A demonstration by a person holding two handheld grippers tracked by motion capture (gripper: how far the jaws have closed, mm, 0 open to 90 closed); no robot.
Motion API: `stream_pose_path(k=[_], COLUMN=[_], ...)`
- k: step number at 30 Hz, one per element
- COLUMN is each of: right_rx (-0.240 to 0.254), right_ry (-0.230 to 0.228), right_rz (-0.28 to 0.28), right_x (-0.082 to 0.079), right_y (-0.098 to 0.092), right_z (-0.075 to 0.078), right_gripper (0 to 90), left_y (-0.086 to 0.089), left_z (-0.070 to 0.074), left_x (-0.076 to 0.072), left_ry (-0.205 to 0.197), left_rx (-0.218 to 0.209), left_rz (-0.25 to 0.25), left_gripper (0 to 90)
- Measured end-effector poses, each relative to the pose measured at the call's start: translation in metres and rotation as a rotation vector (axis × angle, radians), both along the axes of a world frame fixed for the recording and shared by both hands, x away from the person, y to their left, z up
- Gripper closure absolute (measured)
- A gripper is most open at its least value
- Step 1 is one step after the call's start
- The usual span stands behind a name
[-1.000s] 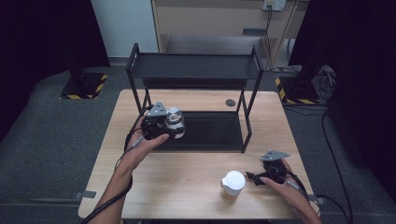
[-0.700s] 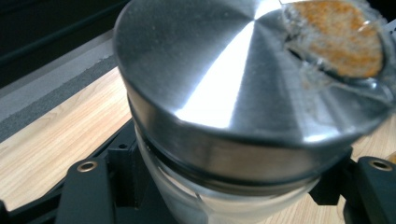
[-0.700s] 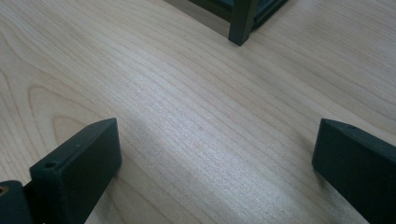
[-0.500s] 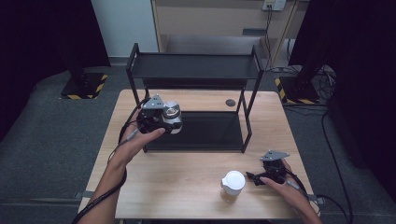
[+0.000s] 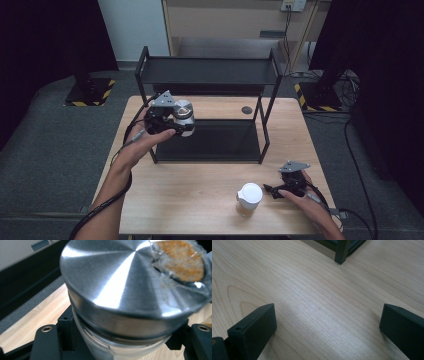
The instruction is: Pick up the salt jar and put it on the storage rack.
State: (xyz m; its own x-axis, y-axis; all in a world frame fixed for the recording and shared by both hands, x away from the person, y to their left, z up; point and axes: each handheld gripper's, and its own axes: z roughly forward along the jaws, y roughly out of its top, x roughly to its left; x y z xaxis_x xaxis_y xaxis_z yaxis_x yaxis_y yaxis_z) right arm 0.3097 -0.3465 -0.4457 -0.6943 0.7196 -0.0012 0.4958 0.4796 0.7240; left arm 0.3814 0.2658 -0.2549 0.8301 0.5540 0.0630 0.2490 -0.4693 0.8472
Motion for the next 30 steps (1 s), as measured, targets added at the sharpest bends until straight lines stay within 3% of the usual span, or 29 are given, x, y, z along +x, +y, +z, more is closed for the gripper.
stream_pose_path(k=[11,24,30], right_rx=[0.000,0.000,0.000], right_ry=[0.000,0.001,0.001], right_rz=[0.001,0.000,0.000], right_x=[0.000,0.000,0.000], right_y=[0.000,0.000,0.000], right_z=[0.000,0.000,0.000], right_gripper=[1.8,1.8,1.8], left_y=[0.005,-0.005,-0.006], left_z=[0.052,0.098,0.116], left_x=[-0.007,0.001,0.007], left_ry=[-0.022,-0.025,-0.031], left_rx=[-0.001,0.021,0.009], left_rz=[-0.004,-0.005,0.001], left_gripper=[29.3,29.3,29.3])
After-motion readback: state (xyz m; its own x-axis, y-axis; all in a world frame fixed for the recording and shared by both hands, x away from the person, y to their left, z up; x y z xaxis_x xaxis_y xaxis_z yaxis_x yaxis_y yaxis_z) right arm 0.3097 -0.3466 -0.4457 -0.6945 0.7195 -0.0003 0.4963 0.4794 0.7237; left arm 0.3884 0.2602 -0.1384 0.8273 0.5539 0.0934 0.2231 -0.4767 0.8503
